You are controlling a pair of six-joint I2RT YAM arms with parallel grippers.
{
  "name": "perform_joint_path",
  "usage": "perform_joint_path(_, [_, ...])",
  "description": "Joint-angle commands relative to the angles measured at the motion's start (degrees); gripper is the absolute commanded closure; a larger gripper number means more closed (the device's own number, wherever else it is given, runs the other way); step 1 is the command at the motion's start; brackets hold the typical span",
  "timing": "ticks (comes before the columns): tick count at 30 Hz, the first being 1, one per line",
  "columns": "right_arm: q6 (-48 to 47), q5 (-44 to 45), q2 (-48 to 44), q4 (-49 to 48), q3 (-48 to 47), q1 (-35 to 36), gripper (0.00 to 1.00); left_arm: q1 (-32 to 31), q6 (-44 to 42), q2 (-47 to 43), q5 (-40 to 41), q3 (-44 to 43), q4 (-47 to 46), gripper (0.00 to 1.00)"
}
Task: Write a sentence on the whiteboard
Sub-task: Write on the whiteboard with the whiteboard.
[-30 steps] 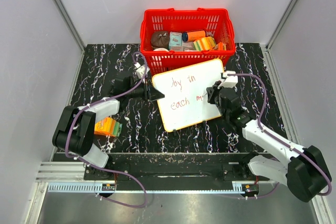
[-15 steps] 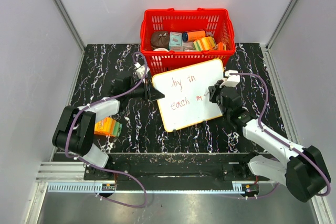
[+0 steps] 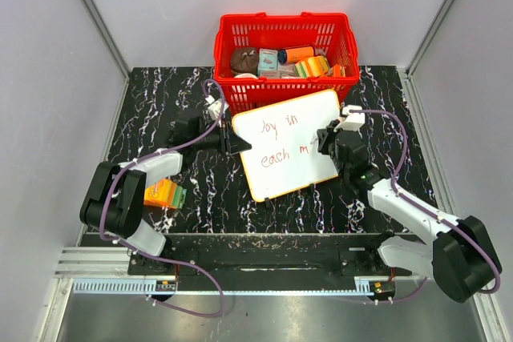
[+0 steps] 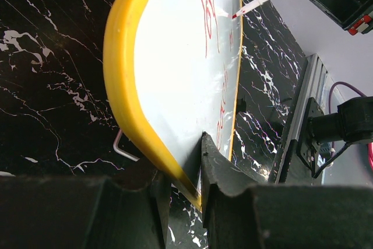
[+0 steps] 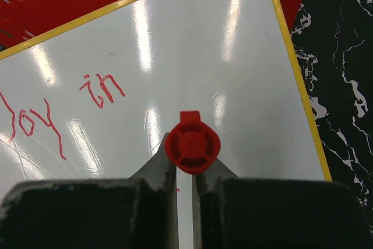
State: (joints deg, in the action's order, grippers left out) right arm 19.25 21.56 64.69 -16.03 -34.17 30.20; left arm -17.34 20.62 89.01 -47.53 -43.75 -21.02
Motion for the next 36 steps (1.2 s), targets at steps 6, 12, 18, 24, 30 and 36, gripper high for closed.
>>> perform_joint_path(6, [0.88,-3.01,-0.87,-1.29,-0.72,-0.31,1.0,-1.29,-10.69,2.22,7.71,0.5,3.53,1.0])
perform_joint_path(12, [1.06,-3.72,-2.37,0.56,0.77,-0.4,1.0,-1.29,-10.69,2.31,7.71,0.42,3.53,1.0])
perform_joint_path(18, [1.67,-4.07,-4.13,2.32,2.44,-0.4,1.0,-1.29,-10.69,2.31,7.71,0.42,3.53,1.0])
perform_joint_path(24, [2.2,-3.11,-4.48,2.85,3.76,-0.4,1.0,-1.38,-10.69,2.39,7.63,0.33,3.53,1.0])
perform_joint_path(30, [1.41,-0.56,-3.34,2.76,2.28,-0.4,1.0,-1.46,-10.69,2.39,7.63,0.33,3.53,1.0])
perform_joint_path(36, [0.18,0.58,-1.59,1.97,-0.62,-0.93,1.0,-1.47,-10.69,2.31,7.71,0.33,3.61,1.0])
